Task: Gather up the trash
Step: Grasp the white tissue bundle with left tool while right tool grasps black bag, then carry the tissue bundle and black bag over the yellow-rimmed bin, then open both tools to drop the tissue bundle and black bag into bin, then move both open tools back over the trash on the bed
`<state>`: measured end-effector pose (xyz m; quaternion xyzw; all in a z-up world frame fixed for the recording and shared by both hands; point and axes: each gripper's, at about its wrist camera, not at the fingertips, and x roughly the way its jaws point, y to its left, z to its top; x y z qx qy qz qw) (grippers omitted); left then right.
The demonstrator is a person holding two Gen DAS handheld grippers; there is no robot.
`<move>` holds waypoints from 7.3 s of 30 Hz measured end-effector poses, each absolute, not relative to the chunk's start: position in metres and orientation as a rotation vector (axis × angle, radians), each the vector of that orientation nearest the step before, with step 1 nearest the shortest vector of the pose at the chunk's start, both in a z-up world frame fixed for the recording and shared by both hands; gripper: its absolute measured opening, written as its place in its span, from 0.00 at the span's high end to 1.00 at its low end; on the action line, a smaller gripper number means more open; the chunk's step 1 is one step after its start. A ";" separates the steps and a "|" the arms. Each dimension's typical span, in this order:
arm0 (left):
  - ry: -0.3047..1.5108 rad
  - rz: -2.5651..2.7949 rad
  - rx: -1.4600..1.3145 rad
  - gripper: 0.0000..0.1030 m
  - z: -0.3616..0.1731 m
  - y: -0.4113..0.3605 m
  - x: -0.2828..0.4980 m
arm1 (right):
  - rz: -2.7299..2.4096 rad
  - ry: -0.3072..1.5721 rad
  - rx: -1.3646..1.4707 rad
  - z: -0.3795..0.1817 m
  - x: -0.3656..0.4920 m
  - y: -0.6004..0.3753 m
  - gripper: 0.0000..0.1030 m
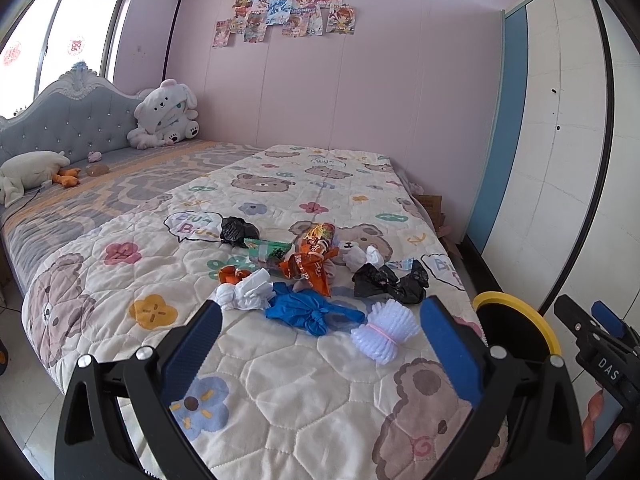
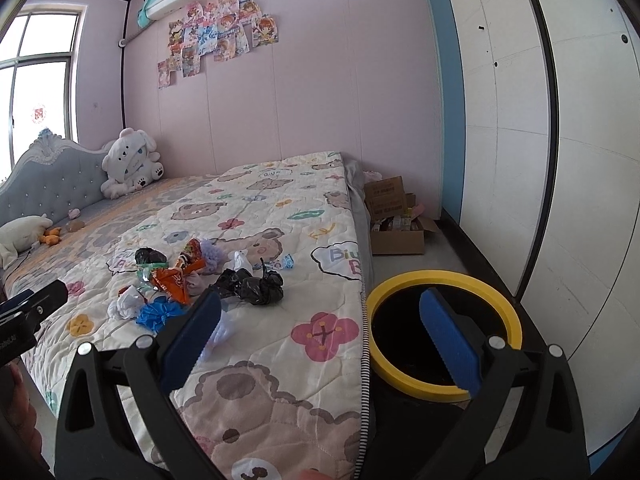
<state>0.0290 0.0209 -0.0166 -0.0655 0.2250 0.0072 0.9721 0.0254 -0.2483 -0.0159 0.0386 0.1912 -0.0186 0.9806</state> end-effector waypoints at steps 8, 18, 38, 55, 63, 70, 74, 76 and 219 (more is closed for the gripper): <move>0.485 0.086 -0.153 0.07 -0.024 0.044 0.057 | 0.011 0.442 0.068 -0.023 0.066 -0.250 0.07; 0.562 0.145 -0.153 0.07 -0.045 0.080 0.103 | 0.100 0.526 0.061 -0.041 0.123 -0.240 0.07; 0.799 0.220 -0.165 0.07 -0.115 0.121 0.205 | 0.148 0.726 -0.036 -0.082 0.255 -0.201 0.07; 0.843 0.174 -0.216 0.21 -0.137 0.120 0.231 | 0.205 0.892 0.073 -0.136 0.319 -0.201 0.08; 0.825 0.118 -0.228 0.50 -0.140 0.114 0.230 | 0.254 0.911 0.058 -0.142 0.318 -0.192 0.34; 0.791 0.088 -0.306 0.58 -0.137 0.122 0.220 | 0.309 0.886 0.039 -0.138 0.311 -0.185 0.65; 0.772 0.073 -0.315 0.60 -0.132 0.123 0.213 | 0.324 0.882 0.063 -0.135 0.309 -0.188 0.70; 0.755 0.061 -0.315 0.60 -0.127 0.123 0.207 | 0.325 0.871 0.080 -0.132 0.307 -0.192 0.72; 0.681 -0.421 -0.061 0.28 -0.031 -0.189 0.242 | -0.099 0.518 0.367 -0.005 0.155 -0.464 0.49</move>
